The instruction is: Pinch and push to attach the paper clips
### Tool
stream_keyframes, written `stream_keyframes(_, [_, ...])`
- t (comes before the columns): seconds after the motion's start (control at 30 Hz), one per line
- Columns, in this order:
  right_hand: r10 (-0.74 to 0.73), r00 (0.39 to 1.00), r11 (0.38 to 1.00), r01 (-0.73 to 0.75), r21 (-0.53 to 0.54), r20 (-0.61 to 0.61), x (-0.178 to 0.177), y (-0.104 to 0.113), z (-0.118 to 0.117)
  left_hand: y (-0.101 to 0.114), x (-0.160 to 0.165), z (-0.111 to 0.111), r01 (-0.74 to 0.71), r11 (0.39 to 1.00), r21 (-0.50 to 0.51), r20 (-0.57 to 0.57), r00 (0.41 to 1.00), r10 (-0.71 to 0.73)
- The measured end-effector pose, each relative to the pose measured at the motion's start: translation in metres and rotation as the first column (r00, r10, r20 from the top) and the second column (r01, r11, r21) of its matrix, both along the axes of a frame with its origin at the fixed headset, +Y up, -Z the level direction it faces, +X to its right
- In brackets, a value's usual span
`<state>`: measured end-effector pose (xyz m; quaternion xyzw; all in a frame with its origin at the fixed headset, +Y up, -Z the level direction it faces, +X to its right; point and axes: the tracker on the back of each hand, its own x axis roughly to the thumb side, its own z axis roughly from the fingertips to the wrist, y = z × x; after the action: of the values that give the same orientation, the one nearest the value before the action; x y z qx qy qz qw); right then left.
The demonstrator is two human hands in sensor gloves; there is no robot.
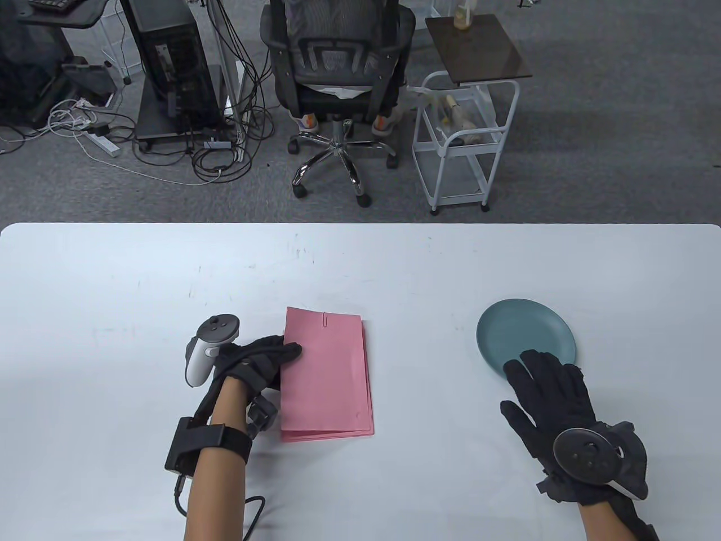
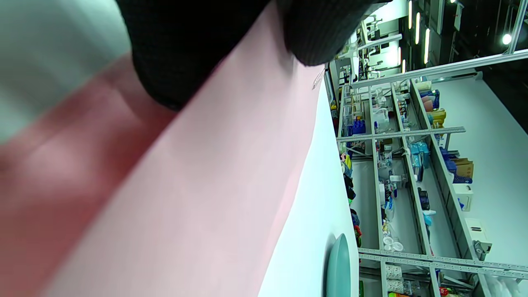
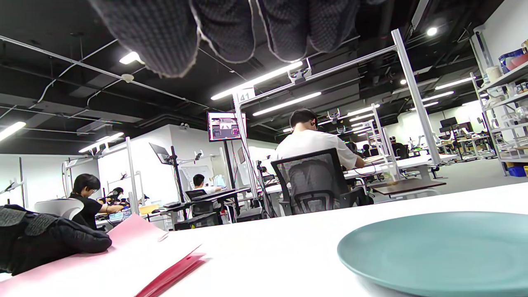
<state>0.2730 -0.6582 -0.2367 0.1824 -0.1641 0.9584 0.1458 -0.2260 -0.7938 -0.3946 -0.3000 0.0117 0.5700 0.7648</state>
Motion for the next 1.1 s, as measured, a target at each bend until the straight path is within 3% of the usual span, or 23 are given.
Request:
stream_keyframes(0.3, [0.011,1.000,1.000,-0.011,-0.008,0.003,0.000,0.000,0.000,0.001,0.000,0.000,0.093,0.996,-0.014,-0.005,0.996,-0.093])
stream_keyframes(0.57, [0.019,1.000,1.000,-0.019,-0.016,0.005,-0.001,0.000,0.000,0.017,-0.006,0.003,0.275,0.961,0.001,-0.027,0.961,-0.275])
stream_keyframes(0.87, [0.016,1.000,1.000,-0.016,-0.017,0.006,0.000,0.000,0.000,0.034,0.000,0.008,0.527,0.849,0.034,0.023,0.849,-0.527])
stream_keyframes(1.1, [0.014,1.000,1.000,-0.014,-0.014,0.004,0.000,0.000,0.000,0.048,0.011,0.015,0.708,0.705,0.046,0.079,0.701,-0.709])
